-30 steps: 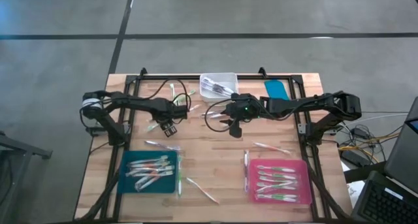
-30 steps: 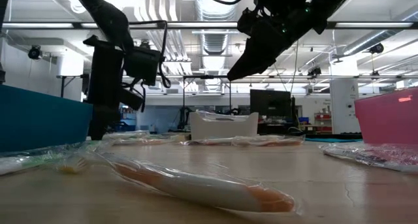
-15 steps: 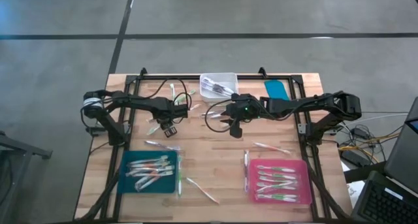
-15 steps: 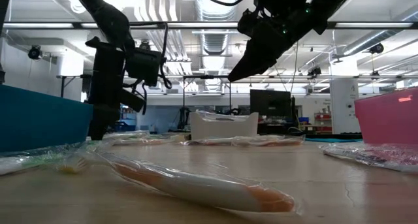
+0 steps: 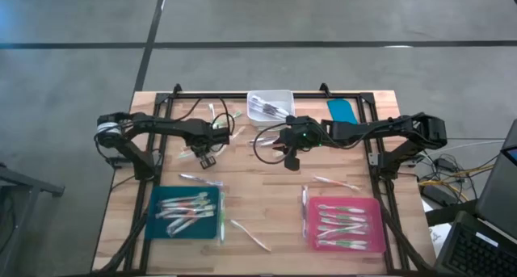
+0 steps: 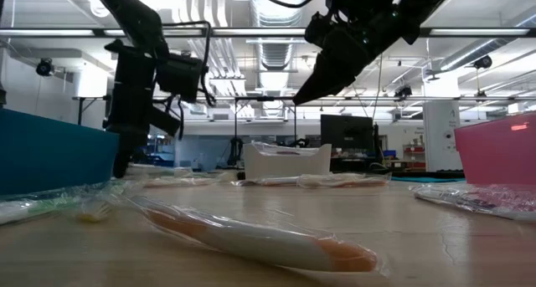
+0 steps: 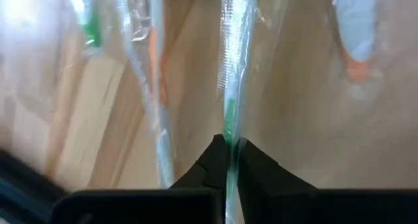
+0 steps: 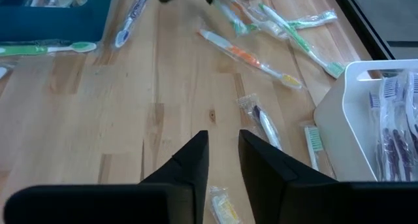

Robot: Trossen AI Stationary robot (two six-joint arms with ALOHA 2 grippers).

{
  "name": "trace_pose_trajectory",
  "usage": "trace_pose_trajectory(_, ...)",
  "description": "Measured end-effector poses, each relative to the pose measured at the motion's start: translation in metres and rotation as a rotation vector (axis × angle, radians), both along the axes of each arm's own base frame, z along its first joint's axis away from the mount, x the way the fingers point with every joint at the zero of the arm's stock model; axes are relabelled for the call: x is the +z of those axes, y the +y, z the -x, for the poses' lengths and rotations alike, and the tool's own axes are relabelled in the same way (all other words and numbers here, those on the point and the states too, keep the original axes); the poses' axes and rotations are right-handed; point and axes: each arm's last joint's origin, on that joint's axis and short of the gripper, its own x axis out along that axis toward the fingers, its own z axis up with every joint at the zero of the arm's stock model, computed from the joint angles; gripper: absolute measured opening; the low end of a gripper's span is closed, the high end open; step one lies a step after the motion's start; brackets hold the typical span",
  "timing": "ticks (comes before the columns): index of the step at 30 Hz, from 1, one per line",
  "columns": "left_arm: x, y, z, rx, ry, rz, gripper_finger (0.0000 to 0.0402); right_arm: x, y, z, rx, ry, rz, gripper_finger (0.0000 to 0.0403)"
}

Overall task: Pick & Place Toothbrushes
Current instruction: Put the green toothbrush into the pink bin

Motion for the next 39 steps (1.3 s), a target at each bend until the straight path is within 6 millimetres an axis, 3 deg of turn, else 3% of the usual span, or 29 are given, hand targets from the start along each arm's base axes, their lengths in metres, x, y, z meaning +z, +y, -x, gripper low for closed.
trace_pose_trajectory(8,0.038,-0.005,-0.001,-0.004,-0.090,-0.023,0.0017,-0.004,0.000,0.002,0.002,0.014,0.000,0.0056)
trace_pose_trajectory(12,0.061,-0.017,-0.009,-0.094,-0.177,-0.043,0.0016,-0.008,0.001,0.004,0.003,0.030,0.000,0.0052)
trace_pose_trajectory(22,0.097,-0.084,-0.042,-0.550,-0.329,-0.240,0.0015,-0.010,-0.002,0.006,-0.021,0.049,-0.009,0.0079)
trace_pose_trajectory(26,0.100,-0.108,-0.049,-0.799,-0.347,-0.339,0.0015,-0.011,-0.001,0.006,-0.032,0.051,-0.024,0.0094)
trace_pose_trajectory(30,0.096,-0.125,-0.049,-1.136,-0.251,-0.421,0.0015,-0.011,-0.001,0.006,-0.060,0.046,-0.061,0.0106)
trace_pose_trajectory(39,0.096,-0.134,-0.059,-1.258,-0.051,-0.942,0.0018,-0.007,0.003,0.003,0.038,-0.010,-0.212,0.0131)
